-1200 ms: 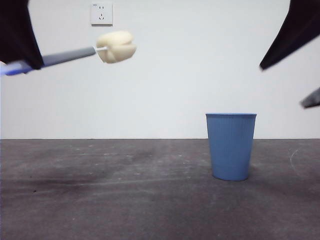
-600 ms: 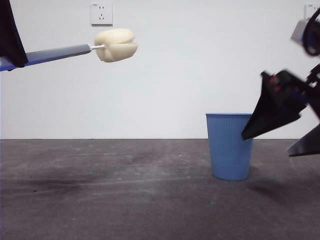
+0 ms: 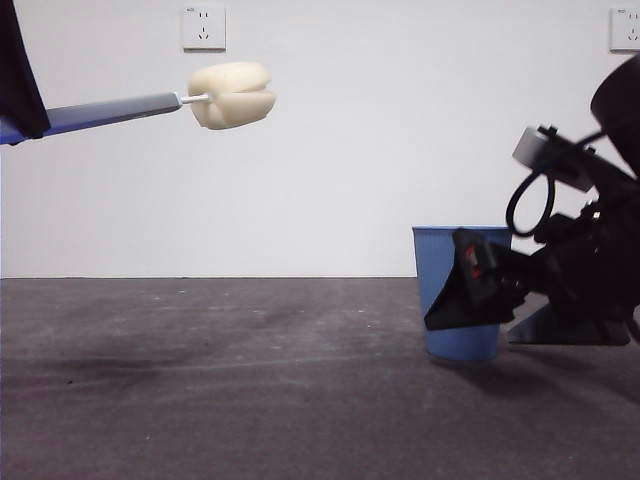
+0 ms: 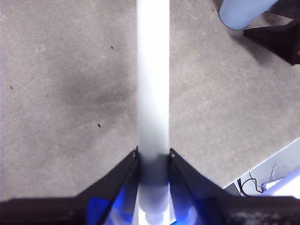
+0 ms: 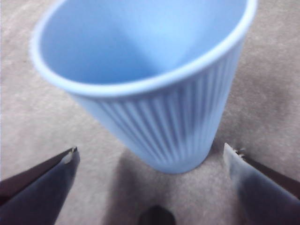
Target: Pick up the cup brush,pick up the cup,insert the brush into the cup,clean the cup,put the cup brush back,put the cup back to the fixed position on the table
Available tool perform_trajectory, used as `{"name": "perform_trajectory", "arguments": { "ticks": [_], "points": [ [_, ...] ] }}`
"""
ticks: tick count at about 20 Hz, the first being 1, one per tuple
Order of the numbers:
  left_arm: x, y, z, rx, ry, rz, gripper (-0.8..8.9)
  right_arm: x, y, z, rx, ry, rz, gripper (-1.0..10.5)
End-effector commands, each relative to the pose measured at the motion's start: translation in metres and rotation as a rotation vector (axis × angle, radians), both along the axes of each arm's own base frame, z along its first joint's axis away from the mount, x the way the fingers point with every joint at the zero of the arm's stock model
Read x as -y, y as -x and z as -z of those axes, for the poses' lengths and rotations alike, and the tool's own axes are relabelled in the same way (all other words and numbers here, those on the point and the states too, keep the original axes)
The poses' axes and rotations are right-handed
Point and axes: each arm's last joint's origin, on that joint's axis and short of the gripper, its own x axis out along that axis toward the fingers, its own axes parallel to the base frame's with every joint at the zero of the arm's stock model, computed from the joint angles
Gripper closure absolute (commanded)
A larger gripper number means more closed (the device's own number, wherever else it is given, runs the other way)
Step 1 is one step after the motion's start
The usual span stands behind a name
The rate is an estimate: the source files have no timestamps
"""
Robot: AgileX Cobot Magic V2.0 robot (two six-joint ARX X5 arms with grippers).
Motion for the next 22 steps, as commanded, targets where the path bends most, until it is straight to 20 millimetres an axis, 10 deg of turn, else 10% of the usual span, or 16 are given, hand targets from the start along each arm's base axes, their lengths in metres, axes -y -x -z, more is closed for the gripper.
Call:
{"name": "perform_trajectory", "arguments": {
  "ticks": [1, 16, 22],
  "points": [
    [0.000, 0.000, 0.001, 0.001, -0.003, 0.005, 8.20, -0.001, -0.001, 0.010, 0.017, 0.002, -0.004, 4.1],
    [0.000, 0.001, 0.001, -0.021, 0.014, -0.027, 8.20, -0.006, -0.018, 0.024, 0.145, -0.032, 0.052, 4.8],
    [0.000, 0.001, 0.002, -0.024, 0.010, -0.028, 8.20, -0.006, -0.020, 0.023, 0.151, -0.025, 0.071, 7.8]
  ]
}}
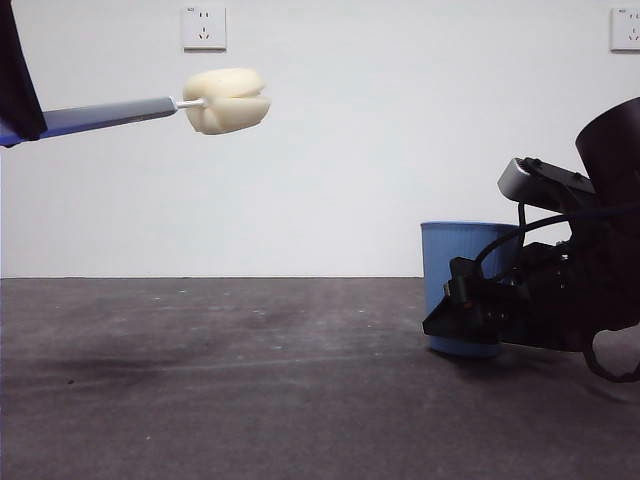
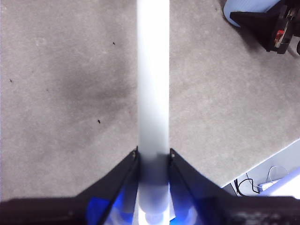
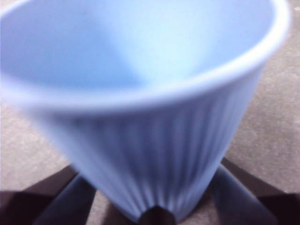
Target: Pick up the cup brush,pick up the cup,insert the brush into the cup,clean the cup,put the cup brush back,put the cup back to the fixed position on the table
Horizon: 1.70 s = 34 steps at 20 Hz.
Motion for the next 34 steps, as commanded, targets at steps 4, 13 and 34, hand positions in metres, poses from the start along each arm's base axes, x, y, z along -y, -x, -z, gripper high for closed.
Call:
{"name": "perform_trajectory", "arguments": {
  "ticks": [4, 13, 34],
  "points": [
    [-0.001, 0.002, 0.002, -0.018, -0.015, -0.005, 8.20, -0.001, 0.000, 0.001, -0.009, -0.002, 0.003, 8.3],
    [-0.002, 0.003, 0.004, -0.022, -0.053, 0.031, 8.20, -0.002, 0.001, -0.005, 0.001, -0.007, -0.009, 9.6],
    [-0.002, 0.007, 0.009, 0.031, -0.244, 0.382, 8.21, 0.003, 0.051, -0.159, -0.231, 0.741, -0.185, 9.6]
  ]
}}
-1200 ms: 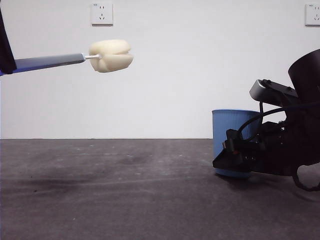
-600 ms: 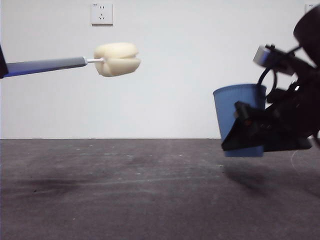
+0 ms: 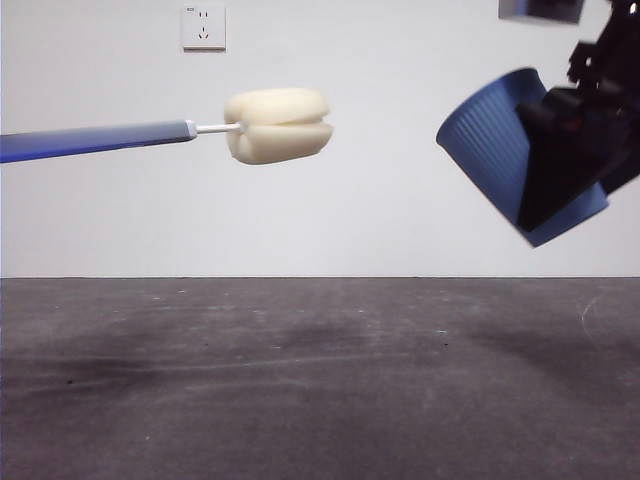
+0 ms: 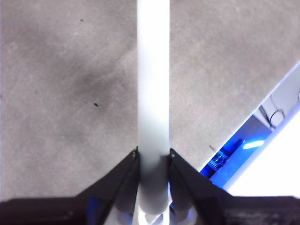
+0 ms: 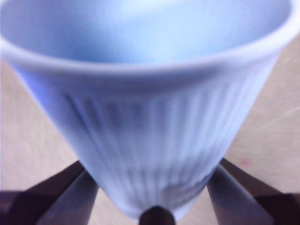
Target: Pick up the cup brush,pick up the cup,insert the brush into the cup,clean the cup,put the cup brush back,put the cup back to the fixed position on the table
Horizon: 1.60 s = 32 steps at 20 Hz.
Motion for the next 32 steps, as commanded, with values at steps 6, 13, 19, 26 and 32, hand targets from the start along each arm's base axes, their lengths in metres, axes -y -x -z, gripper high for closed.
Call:
{"name": "perform_trajectory", "arguments": {
  "ticks": [6, 13, 19, 26, 32],
  "points": [
    [0.007, -0.008, 0.010, -0.021, -0.075, 0.152, 8.21, -0.001, 0.012, 0.008, -0.034, 0.517, -0.169, 9.6],
    [0.026, -0.008, 0.007, -0.026, -0.076, 0.275, 8.21, -0.018, 0.011, 0.018, 0.000, 0.756, -0.331, 9.6],
    [0.046, -0.018, 0.008, -0.066, -0.140, 0.311, 8.21, -0.038, 0.010, 0.015, 0.112, 0.810, -0.401, 9.6],
    [0.056, -0.024, 0.013, -0.077, -0.143, 0.331, 8.21, -0.052, 0.014, 0.015, 0.176, 0.895, -0.531, 9.6],
    [0.064, -0.032, 0.021, -0.096, -0.136, 0.322, 8.21, -0.073, 0.016, 0.026, 0.218, 0.967, -0.650, 9.6]
  ]
}}
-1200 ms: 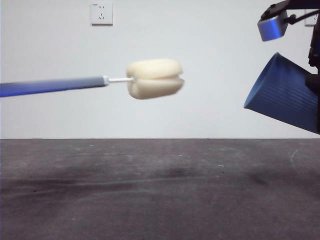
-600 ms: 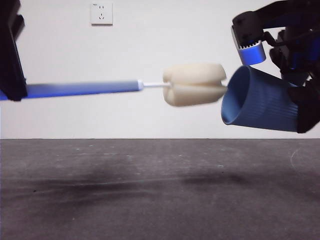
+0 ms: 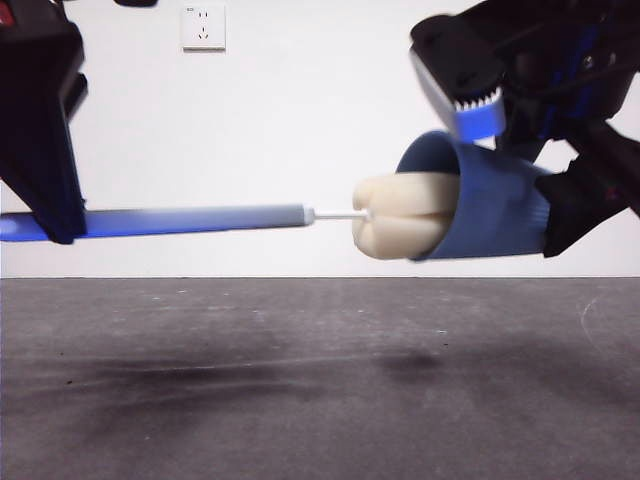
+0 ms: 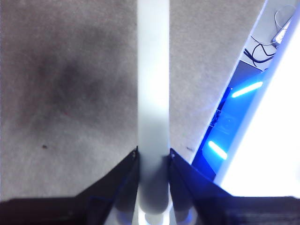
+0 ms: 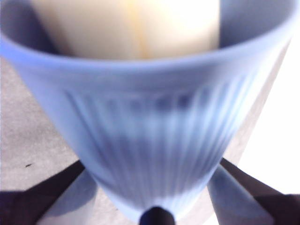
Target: Pick up the cup brush,pick up the cup,insert the brush into the cup,clean the cup,put the cup brush back,put the cup back to the fixed position on the table
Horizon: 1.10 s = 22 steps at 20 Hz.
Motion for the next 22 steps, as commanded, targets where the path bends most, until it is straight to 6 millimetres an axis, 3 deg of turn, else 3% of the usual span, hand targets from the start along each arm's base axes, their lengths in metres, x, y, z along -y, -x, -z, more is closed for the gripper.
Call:
{"name": "perform_trajectory", "arguments": {
  "ticks": [1, 6, 11, 16, 22],
  "points": [
    [0.005, -0.003, -0.001, 0.004, 0.032, -0.015, 8.21, -0.010, -0.001, 0.008, -0.011, 0.041, -0.048, 9.6],
    [0.015, -0.013, -0.016, 0.016, 0.094, -0.028, 8.21, -0.030, 0.003, 0.019, -0.004, 0.064, -0.133, 9.6],
    [0.017, -0.015, -0.014, -0.016, 0.098, -0.044, 8.21, -0.035, 0.009, 0.018, 0.020, 0.059, -0.122, 9.6],
    [0.005, -0.003, -0.011, -0.100, -0.028, -0.082, 8.20, -0.034, 0.008, 0.018, 0.034, 0.027, -0.071, 9.6],
    [-0.015, 0.016, -0.023, -0.109, -0.092, -0.107, 8.20, -0.034, 0.008, 0.018, 0.037, 0.013, -0.055, 9.6]
  ]
}}
